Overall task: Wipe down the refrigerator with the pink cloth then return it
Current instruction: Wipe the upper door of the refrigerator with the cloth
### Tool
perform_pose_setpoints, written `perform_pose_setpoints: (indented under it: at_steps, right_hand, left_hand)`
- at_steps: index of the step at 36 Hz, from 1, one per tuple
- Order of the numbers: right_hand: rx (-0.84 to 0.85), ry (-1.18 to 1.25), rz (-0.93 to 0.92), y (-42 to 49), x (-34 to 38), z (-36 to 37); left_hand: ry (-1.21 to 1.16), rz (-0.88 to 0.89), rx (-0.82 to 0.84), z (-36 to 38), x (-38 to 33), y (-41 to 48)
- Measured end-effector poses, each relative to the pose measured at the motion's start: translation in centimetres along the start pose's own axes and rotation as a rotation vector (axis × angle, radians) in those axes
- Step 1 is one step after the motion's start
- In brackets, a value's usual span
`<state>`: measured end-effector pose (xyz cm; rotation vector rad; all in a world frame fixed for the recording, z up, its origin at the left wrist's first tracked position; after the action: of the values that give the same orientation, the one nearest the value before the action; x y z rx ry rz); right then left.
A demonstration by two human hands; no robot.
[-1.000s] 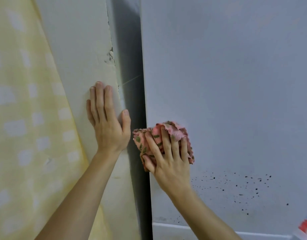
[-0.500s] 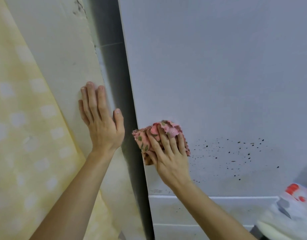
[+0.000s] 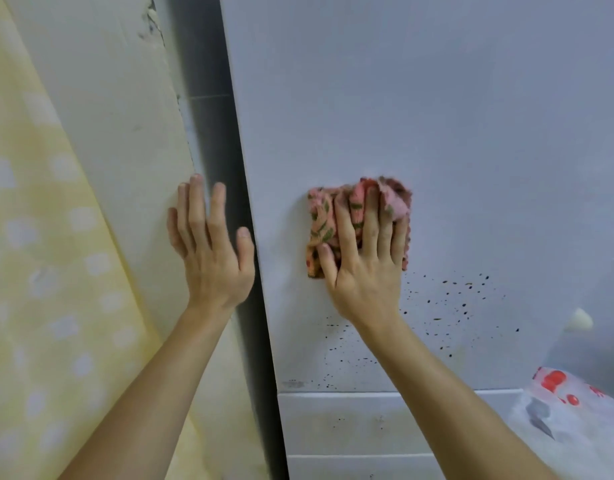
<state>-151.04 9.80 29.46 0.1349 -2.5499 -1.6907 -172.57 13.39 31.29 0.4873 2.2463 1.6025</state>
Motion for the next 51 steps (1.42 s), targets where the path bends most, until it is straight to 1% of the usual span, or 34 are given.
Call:
perform_pose_setpoints:
  at_steps: [3, 6, 10, 12, 14, 17, 21, 25, 28, 32, 34, 37, 39, 43, 45, 48, 51]
  right_hand:
    - [0.06, -0.013, -0.061, -4.5, -1.7, 1.0]
    - [0.133, -0.058, -0.119, -8.2, -3.8, 1.6]
    - [0.182, -0.081, -0.135, -9.1, -4.6, 1.4]
    - [0.157, -0.047, -0.088, -8.0, -4.7, 0.8]
    - [0.117, -0.012, 0.025, -5.6, -5.0, -0.1]
    - [0.051, 0.055, 0.138, -0.4, -5.5, -2.1]
    - [-0.007, 0.101, 0.157, 3.9, -5.8, -3.3]
    - [-0.044, 0.047, 0.112, 2.1, -6.1, -2.4]
    - [0.009, 0.009, 0.057, -2.0, -7.0, -1.1]
    - [0.158, -0.062, -0.058, -8.8, -9.8, 0.5]
    - [0.194, -0.076, -0.082, -10.0, -10.8, 0.6]
    - [0.222, -0.055, -0.076, -9.2, -10.9, 0.0]
    - [0.192, -0.043, -0.056, -7.8, -11.0, -0.9]
    - [0.081, 0.053, 0.125, -0.9, -12.2, -3.9]
    - [0.03, 0.087, 0.179, 2.7, -12.9, -5.3]
    - [-0.052, 0.055, 0.155, 4.7, -13.8, -6.0]
    - [-0.07, 0.02, 0.11, 3.2, -14.3, -5.2]
  left_hand:
    - [-0.124, 0.098, -0.005, 0.8, -1.8, -0.3]
    - [-0.166, 0.174, 0.042, 1.6, -3.5, -1.4]
    - [-0.168, 0.13, 0.105, 2.0, -5.1, -2.5]
    - [-0.175, 0.095, 0.108, 2.1, -5.9, -2.6]
    - [-0.168, 0.076, 0.11, 2.1, -6.5, -2.7]
    - [-0.157, 0.09, 0.105, 2.1, -7.1, -2.7]
    - [-0.187, 0.16, 0.083, 2.4, -8.2, -2.2]
    - [-0.167, 0.137, 0.119, 3.1, -9.0, -2.4]
    - [-0.139, 0.127, 0.118, 3.4, -9.2, -2.5]
    - [-0.136, 0.123, 0.098, 3.3, -9.6, -2.3]
    - [-0.129, 0.113, 0.082, 3.2, -9.9, -2.3]
    - [-0.137, 0.106, 0.088, 3.4, -10.5, -2.2]
    - [-0.139, 0.128, 0.1, 3.5, -11.3, -2.2]
    - [-0.137, 0.169, 0.121, 3.9, -13.4, -1.9]
    - [-0.128, 0.176, 0.116, 4.2, -14.2, -1.4]
    - [-0.109, 0.196, 0.083, 4.7, -15.3, -0.9]
    - [-0.104, 0.188, 0.092, 5.2, -16.1, -1.0]
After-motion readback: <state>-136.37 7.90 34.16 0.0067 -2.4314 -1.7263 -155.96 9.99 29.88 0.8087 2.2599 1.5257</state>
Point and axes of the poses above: each hand's wrist, its own y-axis towards the middle knuckle, its own z-axis out of the palm, x = y × z, the point moved 2 cm from there along y, towards the middle knuckle, and after that the axes turned 8 degrees about x, right-handed, at the moved point
